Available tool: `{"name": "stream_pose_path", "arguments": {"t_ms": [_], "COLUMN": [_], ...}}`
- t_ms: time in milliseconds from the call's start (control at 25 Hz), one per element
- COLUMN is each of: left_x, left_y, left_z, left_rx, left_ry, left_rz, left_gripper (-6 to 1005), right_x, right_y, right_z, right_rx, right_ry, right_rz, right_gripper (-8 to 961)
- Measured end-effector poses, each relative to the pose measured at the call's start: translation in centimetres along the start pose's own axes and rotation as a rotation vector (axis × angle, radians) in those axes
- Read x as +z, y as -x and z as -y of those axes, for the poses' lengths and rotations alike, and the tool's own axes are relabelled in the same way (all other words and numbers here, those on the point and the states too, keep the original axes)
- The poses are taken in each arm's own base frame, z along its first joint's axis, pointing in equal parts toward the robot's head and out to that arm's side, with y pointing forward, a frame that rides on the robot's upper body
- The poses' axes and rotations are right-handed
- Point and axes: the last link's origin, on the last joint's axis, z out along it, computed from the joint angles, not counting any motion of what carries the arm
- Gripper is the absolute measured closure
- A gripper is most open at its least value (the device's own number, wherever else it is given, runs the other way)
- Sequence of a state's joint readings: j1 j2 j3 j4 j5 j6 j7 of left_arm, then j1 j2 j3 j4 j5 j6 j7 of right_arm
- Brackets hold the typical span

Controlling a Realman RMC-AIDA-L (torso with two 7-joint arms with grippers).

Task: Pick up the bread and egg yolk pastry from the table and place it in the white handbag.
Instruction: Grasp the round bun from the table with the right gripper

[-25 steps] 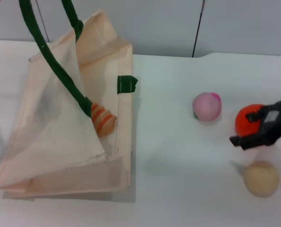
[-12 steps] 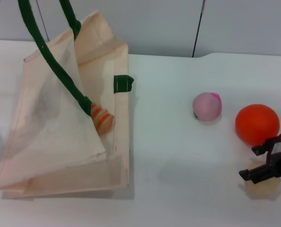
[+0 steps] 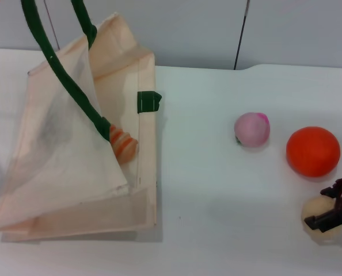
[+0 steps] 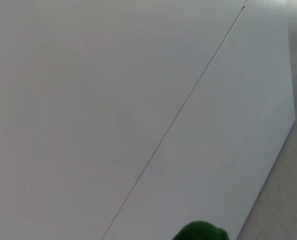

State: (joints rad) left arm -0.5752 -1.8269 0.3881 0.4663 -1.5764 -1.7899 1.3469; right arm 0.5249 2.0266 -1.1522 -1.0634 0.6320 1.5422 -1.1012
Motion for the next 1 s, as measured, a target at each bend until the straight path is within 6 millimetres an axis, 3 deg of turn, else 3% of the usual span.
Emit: {"name": "stream_pose_path", "arguments": {"t_ms": [720, 1000], "left_x": [0.00, 0.00], "left_y": [-0.01, -0.01], "left_z": [0.02, 0.02], "left_rx": [0.001, 0.001], "left_ry": [-0.001, -0.001], "left_rz": [-0.001, -0.001], "left_gripper": [880, 879], "right_x": [0.04, -0.17], "right_y": [-0.32, -0.13], "right_z": [0.25, -0.09], "right_rx": [0.013, -0.004], "right_ry": [-0.001, 0.028], "right_rz": [-0.029, -0.044], "right_gripper": [92, 154]}}
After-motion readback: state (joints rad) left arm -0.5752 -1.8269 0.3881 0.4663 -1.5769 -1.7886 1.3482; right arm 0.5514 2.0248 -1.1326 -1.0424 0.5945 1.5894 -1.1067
